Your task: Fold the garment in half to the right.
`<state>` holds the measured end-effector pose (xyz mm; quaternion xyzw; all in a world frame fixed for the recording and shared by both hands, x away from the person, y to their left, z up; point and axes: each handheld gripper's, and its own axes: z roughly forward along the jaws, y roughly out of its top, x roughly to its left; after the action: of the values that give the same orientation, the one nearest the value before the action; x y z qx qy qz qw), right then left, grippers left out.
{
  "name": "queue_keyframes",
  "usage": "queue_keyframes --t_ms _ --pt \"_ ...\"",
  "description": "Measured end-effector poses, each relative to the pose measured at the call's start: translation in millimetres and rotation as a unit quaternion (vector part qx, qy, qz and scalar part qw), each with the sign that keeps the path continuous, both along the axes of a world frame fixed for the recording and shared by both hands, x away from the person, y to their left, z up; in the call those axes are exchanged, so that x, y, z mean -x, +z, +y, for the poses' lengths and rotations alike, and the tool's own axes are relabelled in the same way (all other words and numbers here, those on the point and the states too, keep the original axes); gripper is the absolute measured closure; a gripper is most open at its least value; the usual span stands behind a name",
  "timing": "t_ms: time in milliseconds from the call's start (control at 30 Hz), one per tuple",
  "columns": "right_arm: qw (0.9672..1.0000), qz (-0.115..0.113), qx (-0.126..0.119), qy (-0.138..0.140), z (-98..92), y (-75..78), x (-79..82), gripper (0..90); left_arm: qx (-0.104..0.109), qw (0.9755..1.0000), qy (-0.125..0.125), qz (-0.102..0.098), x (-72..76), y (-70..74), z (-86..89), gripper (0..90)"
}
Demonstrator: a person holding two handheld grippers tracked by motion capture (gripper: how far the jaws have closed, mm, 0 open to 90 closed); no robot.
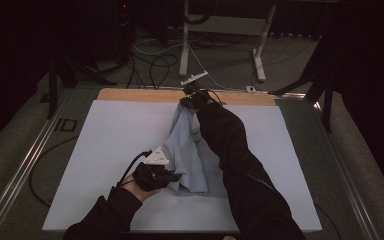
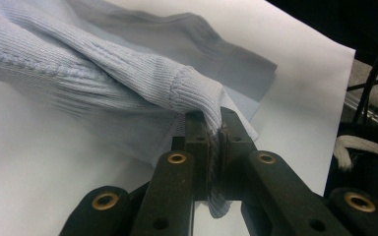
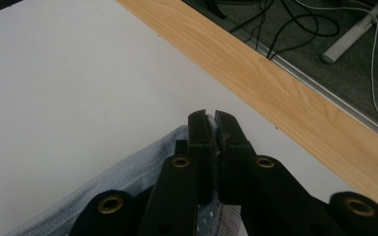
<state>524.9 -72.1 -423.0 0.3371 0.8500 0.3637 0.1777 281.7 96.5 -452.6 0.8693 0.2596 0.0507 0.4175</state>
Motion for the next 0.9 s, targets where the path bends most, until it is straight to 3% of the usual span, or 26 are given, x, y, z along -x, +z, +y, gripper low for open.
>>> queue_keyframes --t_ms 533,900 --pt "0.9998 -0.002 -0.013 -0.013 -37.8 3.1 -0.5 87.4 0.001 0.9992 -0.041 0.001 -6.0 3.6 -41.5 87.0" --pt "0.9996 -0.001 -0.016 -0.023 -59.5 -5.4 -3.5 87.3 -0.015 0.9977 -0.066 0.003 -15.1 -3.8 -74.1 87.0"
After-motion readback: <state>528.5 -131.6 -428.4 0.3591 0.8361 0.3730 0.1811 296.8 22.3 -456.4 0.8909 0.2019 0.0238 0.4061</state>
